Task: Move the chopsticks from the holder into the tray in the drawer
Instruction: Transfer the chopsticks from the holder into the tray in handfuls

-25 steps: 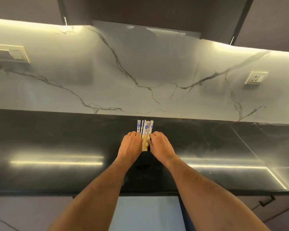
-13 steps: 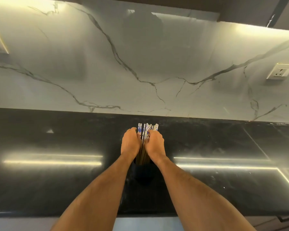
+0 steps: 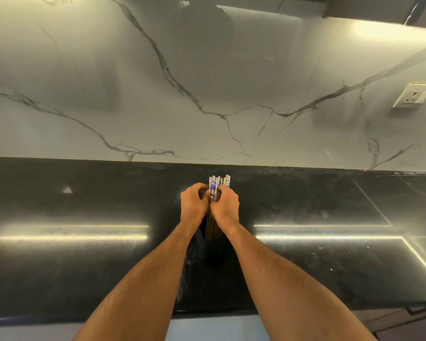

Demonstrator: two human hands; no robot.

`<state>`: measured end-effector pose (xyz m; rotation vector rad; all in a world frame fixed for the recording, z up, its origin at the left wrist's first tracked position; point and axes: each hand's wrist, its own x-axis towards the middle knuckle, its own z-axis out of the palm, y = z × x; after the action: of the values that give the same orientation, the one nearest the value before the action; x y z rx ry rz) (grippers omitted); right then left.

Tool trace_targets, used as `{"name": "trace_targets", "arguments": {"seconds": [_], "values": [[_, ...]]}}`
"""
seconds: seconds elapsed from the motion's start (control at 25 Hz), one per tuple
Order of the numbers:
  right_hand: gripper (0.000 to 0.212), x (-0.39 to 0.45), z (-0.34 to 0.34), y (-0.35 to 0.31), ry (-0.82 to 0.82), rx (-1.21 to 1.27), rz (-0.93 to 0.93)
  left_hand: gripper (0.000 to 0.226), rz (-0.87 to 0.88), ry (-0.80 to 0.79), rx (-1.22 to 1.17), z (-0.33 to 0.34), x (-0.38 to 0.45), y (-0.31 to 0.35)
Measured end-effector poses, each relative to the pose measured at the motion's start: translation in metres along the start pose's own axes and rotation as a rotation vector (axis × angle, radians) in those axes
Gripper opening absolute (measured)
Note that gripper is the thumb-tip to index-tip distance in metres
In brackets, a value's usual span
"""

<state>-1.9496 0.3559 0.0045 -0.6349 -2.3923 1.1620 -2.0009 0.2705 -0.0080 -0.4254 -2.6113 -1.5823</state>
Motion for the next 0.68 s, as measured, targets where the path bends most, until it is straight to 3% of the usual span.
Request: {"name": "trace_targets", "arguments": {"seconds": [0.32, 0.68], "values": [[0.023, 0.001, -0.001, -0.003, -0.074, 0.006, 0.058, 0.022, 0.027, 0.030, -0.023, -0.008, -0.005, -0.002], [0.018, -0.001, -0.007, -0.008, -0.044, 0.084, 0.136, 0.020, 0.031, 0.027, -0.090, -0.012, -0.016, 0.004]]}}
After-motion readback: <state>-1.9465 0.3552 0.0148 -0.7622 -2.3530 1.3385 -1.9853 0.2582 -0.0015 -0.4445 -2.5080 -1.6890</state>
